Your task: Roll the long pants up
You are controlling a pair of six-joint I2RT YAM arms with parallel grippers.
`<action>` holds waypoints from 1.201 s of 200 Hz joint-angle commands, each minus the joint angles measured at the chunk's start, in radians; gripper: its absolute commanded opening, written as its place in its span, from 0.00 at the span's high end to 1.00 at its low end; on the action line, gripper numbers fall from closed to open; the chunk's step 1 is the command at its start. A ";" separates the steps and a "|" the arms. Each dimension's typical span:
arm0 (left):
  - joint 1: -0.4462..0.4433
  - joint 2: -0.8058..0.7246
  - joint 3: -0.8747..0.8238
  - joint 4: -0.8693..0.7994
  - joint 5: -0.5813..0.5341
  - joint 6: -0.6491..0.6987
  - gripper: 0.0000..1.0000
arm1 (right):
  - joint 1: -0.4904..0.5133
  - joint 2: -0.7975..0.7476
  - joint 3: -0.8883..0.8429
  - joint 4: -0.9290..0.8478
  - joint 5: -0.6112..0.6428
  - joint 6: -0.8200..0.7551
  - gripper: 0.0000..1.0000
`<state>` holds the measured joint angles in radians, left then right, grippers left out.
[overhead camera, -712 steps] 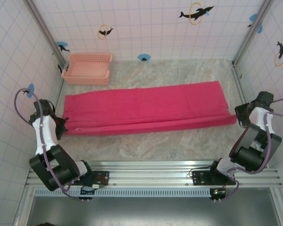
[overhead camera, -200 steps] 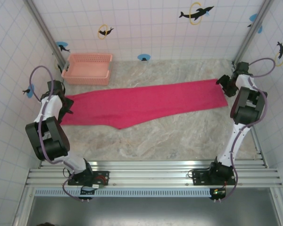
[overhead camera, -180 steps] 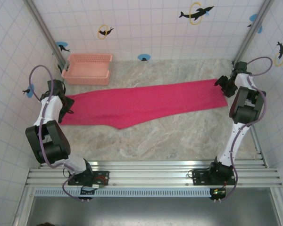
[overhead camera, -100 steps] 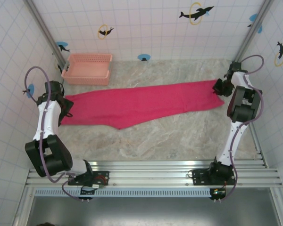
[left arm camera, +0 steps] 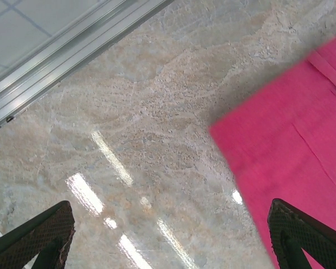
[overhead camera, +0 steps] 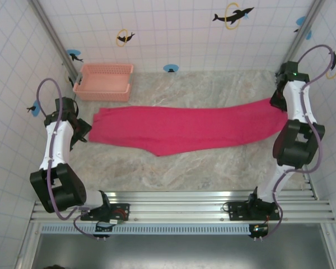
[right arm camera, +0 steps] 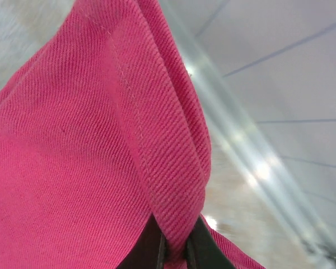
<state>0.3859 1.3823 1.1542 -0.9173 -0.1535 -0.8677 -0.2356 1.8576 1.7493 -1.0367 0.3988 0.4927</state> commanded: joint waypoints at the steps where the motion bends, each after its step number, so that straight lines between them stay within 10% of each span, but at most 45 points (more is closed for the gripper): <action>1: -0.002 -0.031 0.007 -0.040 0.012 0.077 0.09 | 0.024 -0.088 -0.005 -0.102 0.370 0.010 1.00; 39: -0.005 -0.022 0.012 -0.035 0.051 0.094 0.09 | 0.005 -0.162 -0.028 -0.179 0.552 0.078 1.00; 116: -0.005 -0.002 0.028 -0.018 0.073 0.133 0.09 | -0.077 -0.288 -0.041 -0.179 0.514 0.030 1.00; 240: -0.007 0.055 0.050 0.030 0.124 0.147 0.09 | 0.787 -0.215 0.027 -0.140 0.529 0.078 1.00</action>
<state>0.3859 1.4208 1.1732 -0.9016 -0.0471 -0.7502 0.4515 1.5986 1.7016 -1.1915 0.8623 0.5697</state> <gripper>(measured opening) 0.904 0.097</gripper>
